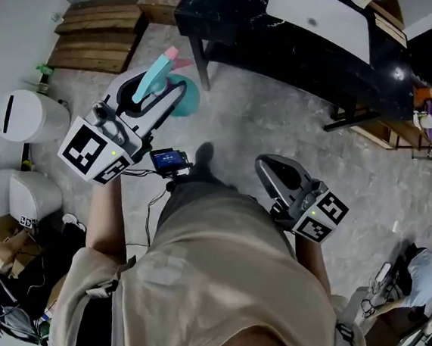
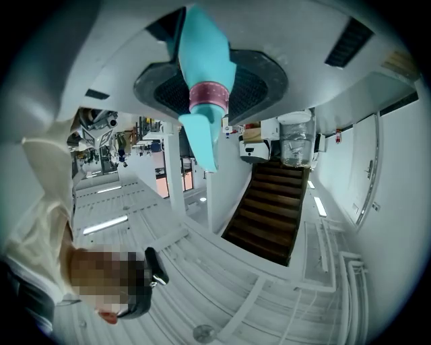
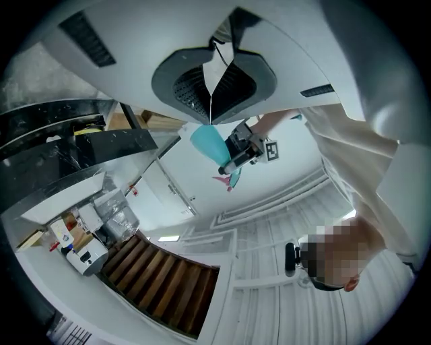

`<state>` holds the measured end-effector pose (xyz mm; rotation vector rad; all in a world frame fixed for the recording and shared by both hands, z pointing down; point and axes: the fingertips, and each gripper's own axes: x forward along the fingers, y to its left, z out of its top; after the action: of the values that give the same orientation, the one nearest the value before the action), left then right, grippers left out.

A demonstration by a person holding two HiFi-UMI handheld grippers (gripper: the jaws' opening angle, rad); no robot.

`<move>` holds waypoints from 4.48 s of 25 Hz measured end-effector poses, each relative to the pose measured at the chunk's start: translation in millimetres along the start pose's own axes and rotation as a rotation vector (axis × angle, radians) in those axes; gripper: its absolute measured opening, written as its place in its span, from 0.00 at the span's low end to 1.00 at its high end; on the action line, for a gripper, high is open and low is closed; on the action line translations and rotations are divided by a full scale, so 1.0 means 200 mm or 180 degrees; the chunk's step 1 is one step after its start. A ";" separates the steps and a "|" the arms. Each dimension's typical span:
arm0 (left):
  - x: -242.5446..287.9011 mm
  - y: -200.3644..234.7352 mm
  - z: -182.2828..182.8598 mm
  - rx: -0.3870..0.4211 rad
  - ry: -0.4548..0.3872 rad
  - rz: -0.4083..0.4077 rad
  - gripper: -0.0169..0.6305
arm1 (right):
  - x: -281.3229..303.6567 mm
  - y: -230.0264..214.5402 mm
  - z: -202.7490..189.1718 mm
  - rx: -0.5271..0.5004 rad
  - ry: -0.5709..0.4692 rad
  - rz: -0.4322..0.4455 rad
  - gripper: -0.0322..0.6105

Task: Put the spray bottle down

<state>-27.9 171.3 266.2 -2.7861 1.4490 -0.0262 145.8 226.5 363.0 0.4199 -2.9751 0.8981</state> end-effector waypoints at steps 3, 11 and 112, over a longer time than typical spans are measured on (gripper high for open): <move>0.00 0.13 0.00 0.0087 0.0012 0.0029 0.27 | 0.06 -0.04 0.03 0.0017 0.0016 -0.0077 0.08; -0.01 0.34 -0.06 0.0095 0.0138 0.0076 0.27 | 0.18 -0.11 0.05 0.0159 0.0150 -0.0135 0.08; 1.39 1.82 -0.54 0.0119 0.1198 0.0674 0.27 | 0.54 -1.15 0.67 0.0306 0.0378 0.0407 0.08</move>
<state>-166.9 -264.9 375.3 -2.6826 1.7869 -0.5987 110.1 -58.5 385.0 0.1718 -2.8861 1.0411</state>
